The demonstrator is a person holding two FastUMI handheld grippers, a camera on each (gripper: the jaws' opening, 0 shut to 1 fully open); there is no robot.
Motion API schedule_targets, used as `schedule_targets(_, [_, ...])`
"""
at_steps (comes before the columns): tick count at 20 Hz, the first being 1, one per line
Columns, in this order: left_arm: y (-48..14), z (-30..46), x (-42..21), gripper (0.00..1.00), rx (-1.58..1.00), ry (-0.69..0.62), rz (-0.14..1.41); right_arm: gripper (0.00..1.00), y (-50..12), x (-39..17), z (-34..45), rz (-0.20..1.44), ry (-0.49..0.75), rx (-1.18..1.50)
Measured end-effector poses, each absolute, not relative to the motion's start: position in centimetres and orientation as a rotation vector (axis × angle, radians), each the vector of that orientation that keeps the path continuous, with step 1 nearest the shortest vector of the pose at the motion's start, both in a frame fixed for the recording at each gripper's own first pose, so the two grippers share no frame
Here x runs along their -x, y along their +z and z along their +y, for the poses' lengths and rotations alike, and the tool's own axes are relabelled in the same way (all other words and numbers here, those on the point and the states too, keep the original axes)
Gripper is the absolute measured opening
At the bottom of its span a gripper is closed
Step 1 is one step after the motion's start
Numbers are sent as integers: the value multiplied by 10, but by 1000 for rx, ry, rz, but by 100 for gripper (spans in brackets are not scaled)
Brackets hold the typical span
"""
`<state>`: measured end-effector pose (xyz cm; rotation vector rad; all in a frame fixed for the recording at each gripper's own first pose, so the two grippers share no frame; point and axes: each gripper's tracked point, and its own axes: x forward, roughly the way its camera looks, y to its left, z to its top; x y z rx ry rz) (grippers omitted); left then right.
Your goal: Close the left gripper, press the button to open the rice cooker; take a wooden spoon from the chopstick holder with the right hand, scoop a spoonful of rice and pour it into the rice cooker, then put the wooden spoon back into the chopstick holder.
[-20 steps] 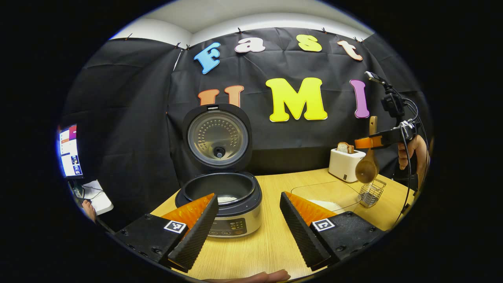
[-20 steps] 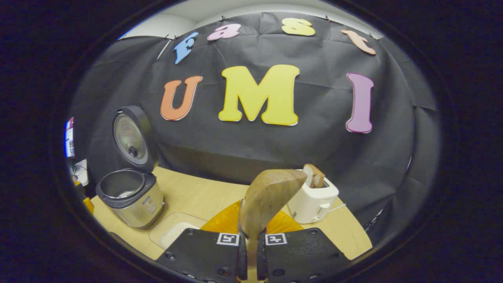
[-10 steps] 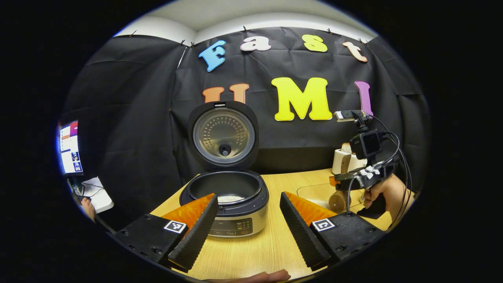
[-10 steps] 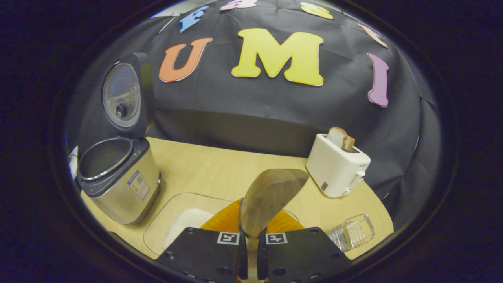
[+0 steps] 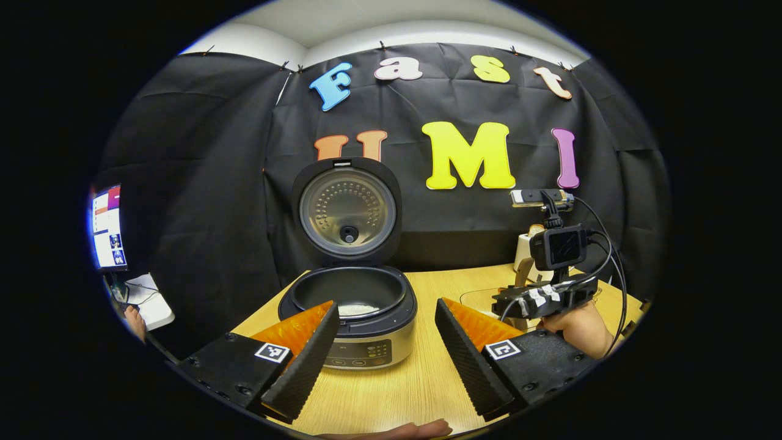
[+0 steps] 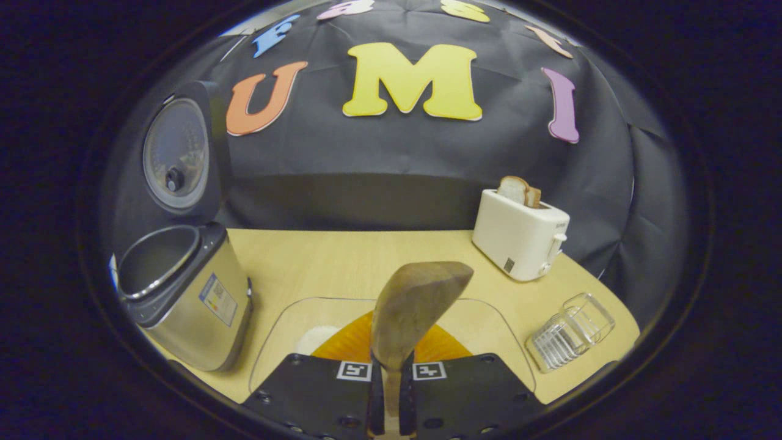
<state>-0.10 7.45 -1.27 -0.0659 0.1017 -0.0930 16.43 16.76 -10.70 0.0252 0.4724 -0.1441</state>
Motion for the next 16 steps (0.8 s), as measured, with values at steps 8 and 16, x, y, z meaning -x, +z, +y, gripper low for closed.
schedule_targets(8, [-19, 72, -3, 100, 116, -108, 134, 10, -111, -144, 149, 455, -218, -412])
schedule_targets(16, [-17, 64, -2, 100, 115, -135, 126, 10, -119, -123, 158, 549, -98, -611])
